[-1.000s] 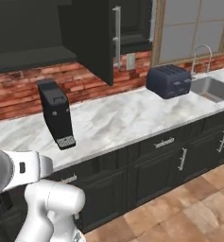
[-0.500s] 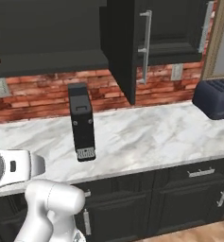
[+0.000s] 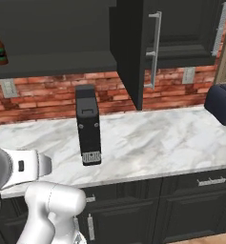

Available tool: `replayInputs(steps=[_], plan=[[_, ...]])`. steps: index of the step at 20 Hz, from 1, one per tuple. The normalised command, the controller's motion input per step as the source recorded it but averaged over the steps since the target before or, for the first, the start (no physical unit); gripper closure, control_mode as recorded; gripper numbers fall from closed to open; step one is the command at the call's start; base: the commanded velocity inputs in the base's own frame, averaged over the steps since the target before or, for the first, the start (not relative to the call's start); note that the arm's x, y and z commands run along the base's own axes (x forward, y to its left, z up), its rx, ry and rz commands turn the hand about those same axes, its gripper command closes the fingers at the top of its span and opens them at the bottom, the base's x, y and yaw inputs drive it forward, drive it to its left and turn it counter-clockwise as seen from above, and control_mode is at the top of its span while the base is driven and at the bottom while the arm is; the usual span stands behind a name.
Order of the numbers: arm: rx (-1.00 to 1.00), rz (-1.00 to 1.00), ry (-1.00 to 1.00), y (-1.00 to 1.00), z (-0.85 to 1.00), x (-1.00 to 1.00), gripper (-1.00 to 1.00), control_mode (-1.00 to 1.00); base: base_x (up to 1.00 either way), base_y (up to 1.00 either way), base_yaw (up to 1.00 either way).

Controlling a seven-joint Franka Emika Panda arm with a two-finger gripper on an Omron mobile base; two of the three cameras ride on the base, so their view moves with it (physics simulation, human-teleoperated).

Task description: Open the cabinet directly in front. Then move the beer and the mug to the dining counter with the jar on it.

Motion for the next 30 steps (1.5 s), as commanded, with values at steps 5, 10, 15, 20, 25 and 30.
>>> replayInputs(steps=[5, 10, 15, 20, 25, 30], plan=[[0.00, -0.07, 0.00, 0.42, 0.82, 0.42, -1.00, -1.00, 0.00, 0.00, 0.00], [0.00, -0.07, 0.02, 0.51, 1.00, 0.13, -1.00, -1.00, 0.00, 0.00, 0.00], [0.00, 0.00, -0.06, 0.22, 1.00, -0.46, -1.00, -1.00, 0.00, 0.00, 0.00], [0.00, 0.03, -0.09, 0.04, 0.51, -0.33, -1.00, -1.00, 0.00, 0.00, 0.00], [0.00, 0.01, -0.02, 0.00, 0.00, 0.00, -1.00, -1.00, 0.00, 0.00, 0.00], [0.00, 0.40, -0.14, 0.00, 0.00, 0.00, -1.00, -1.00, 0.00, 0.00, 0.00]])
